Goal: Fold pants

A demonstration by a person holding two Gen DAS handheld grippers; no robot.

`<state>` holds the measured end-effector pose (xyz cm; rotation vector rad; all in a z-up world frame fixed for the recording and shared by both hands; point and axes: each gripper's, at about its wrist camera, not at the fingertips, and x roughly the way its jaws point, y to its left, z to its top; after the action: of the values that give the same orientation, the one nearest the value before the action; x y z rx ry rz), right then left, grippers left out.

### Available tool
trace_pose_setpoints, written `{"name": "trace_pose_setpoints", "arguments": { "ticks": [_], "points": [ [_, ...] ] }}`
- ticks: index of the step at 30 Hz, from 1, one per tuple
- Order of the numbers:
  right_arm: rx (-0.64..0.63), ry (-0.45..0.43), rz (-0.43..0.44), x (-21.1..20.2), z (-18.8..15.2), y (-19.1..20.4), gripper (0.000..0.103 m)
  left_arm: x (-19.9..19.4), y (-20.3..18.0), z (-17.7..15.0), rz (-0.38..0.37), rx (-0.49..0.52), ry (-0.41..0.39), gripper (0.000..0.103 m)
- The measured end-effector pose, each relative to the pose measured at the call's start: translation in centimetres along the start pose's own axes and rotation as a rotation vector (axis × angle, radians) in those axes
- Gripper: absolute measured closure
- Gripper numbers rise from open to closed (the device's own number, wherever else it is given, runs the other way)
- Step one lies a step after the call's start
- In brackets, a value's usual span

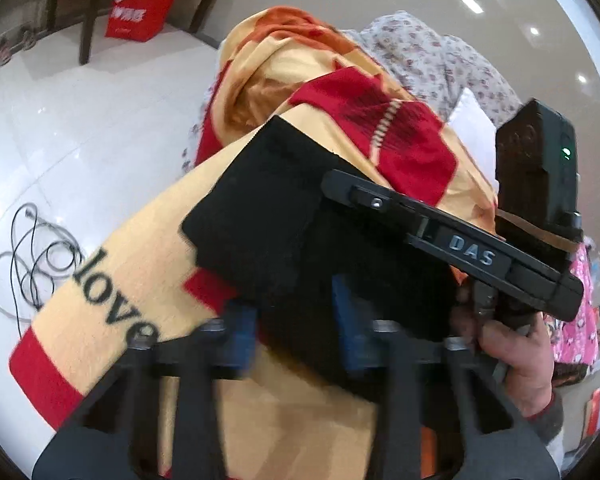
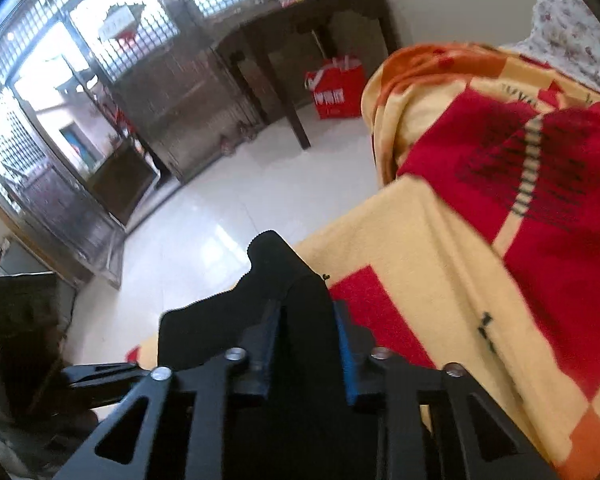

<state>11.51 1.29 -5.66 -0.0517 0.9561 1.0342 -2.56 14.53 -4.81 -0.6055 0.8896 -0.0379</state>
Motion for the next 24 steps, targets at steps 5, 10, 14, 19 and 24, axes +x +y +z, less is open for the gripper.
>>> {"name": "trace_pose_setpoints", "arguments": {
  "ticks": [5, 10, 14, 19, 24],
  "points": [
    [0.05, -0.185, 0.068, -8.4, -1.3, 0.7, 0.09, -4.9, -5.1, -0.2, -0.097, 0.173, -0.135, 0.084],
    [0.121, -0.349, 0.056, -17.9, -4.9, 0.4, 0.09, -6.4, -13.1, -3.2, -0.204, 0.424, -0.156, 0.091],
    [0.247, -0.434, -0.097, -23.7, -9.9, -0.9, 0.06, -3.7, -17.0, -5.7, -0.247, 0.529, -0.063, 0.093],
    [0.429, -0.554, -0.148, -29.6, -15.7, -3.3, 0.035, 0.1, -19.2, -9.3, -0.223, 0.623, 0.031, 0.093],
    [0.408, -0.465, -0.131, -28.1, -15.3, -2.1, 0.032, -1.6, -16.8, -9.7, -0.18, 0.581, 0.017, 0.093]
  ]
}}
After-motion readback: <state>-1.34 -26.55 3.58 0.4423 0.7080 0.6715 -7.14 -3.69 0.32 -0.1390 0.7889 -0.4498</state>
